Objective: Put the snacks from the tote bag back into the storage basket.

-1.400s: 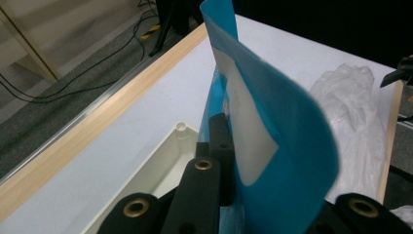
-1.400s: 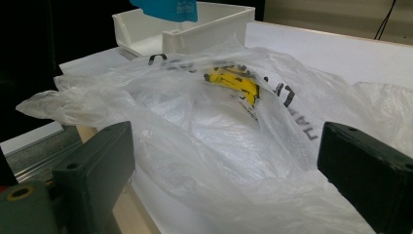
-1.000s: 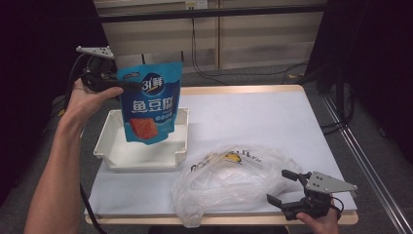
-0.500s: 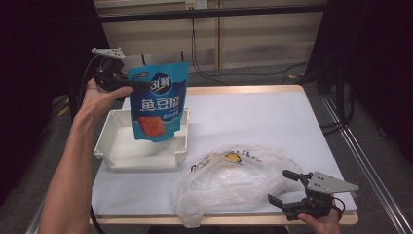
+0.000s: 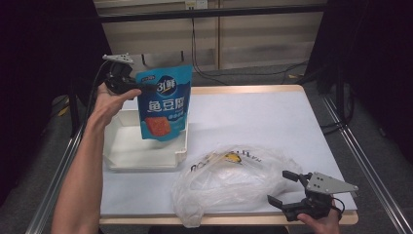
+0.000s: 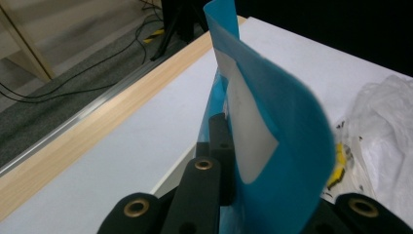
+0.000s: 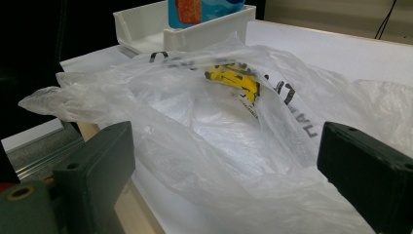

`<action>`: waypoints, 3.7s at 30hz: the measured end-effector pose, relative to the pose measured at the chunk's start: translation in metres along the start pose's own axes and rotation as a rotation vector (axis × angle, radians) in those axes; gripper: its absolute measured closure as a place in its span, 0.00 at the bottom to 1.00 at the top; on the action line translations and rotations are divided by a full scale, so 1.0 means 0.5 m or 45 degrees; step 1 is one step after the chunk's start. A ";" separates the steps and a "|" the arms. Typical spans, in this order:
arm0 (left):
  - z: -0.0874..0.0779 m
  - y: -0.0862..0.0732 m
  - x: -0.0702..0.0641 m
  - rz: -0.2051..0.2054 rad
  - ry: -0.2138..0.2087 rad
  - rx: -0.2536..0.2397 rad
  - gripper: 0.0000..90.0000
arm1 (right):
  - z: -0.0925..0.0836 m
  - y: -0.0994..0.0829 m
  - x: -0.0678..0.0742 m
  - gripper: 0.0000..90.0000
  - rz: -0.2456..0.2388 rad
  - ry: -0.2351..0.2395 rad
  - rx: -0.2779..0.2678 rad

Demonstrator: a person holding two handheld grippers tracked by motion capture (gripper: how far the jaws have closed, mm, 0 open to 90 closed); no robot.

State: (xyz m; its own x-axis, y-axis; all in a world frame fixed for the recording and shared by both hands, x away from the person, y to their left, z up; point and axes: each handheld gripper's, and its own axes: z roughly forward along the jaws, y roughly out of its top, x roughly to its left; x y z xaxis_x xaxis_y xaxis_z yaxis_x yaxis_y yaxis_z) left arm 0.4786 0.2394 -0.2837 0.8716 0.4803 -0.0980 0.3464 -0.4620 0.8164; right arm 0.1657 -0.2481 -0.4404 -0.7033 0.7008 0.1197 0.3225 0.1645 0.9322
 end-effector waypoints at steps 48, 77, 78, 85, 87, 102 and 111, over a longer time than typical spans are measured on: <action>0.055 -0.037 0.058 -0.114 0.186 0.044 0.72 | 0.010 -0.003 -0.012 0.07 0.013 0.022 0.008; 0.033 -0.079 0.049 -0.283 0.272 0.015 0.08 | 0.023 0.000 -0.002 0.08 -0.006 0.034 0.040; 0.032 -0.079 0.048 -0.281 0.277 0.021 0.06 | 0.023 0.000 -0.002 0.08 -0.007 0.033 0.038; 0.015 -0.077 0.043 -0.289 0.304 -0.010 0.04 | 0.021 -0.001 -0.003 0.08 -0.008 0.029 0.036; 0.005 -0.081 0.049 -0.310 0.321 -0.032 0.06 | 0.022 -0.001 -0.002 0.08 -0.007 0.036 0.039; -0.040 -0.129 0.032 -0.310 0.327 -0.069 0.03 | 0.019 -0.001 -0.006 0.08 -0.005 0.020 0.036; -0.073 -0.182 -0.001 -0.274 0.366 -0.088 0.06 | 0.020 0.000 -0.007 0.09 0.001 0.000 0.038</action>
State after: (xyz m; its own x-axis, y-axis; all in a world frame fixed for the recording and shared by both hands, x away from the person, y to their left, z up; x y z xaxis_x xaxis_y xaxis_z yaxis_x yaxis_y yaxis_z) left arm 0.4338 0.3085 -0.3370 0.6446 0.7556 -0.1162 0.4786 -0.2805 0.8320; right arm 0.1743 -0.2436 -0.4443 -0.7032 0.7008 0.1203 0.3416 0.1846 0.9215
